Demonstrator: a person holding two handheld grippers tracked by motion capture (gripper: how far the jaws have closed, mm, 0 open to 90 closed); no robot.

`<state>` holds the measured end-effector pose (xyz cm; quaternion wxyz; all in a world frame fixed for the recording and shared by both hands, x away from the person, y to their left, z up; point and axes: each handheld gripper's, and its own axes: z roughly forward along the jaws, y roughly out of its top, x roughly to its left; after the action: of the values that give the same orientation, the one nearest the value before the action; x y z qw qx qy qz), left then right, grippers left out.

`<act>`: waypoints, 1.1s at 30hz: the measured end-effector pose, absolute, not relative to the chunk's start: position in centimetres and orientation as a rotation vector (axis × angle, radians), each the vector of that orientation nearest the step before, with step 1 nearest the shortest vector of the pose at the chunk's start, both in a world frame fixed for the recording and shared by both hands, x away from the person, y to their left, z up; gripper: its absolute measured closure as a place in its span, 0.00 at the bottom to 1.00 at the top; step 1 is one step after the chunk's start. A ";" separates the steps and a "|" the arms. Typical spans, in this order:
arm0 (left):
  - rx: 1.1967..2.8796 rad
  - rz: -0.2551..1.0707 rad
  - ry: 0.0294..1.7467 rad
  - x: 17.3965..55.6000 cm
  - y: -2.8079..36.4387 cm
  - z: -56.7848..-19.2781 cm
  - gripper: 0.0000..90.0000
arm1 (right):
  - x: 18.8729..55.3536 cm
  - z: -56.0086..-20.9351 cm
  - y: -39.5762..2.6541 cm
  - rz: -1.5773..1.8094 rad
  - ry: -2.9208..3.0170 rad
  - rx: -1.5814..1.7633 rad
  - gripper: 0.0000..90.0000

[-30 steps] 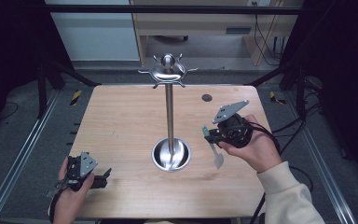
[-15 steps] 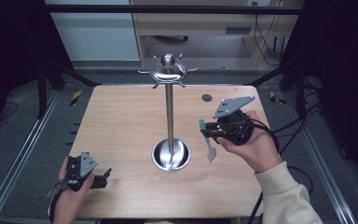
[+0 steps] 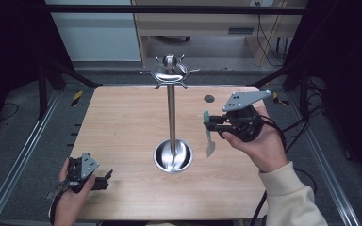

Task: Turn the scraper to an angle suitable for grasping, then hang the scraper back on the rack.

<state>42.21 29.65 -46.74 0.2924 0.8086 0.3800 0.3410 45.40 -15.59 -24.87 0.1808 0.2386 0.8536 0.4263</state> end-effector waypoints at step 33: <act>2.156 0.896 1.026 42.1 29.7 -46.9 0.03 | 46.0 -22.6 -16.9 1.318 2.322 0.707 0.83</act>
<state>42.15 29.73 -46.91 0.2911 0.8088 0.3849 0.3361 45.95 -16.88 -22.63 0.1886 0.2514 0.8256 0.4686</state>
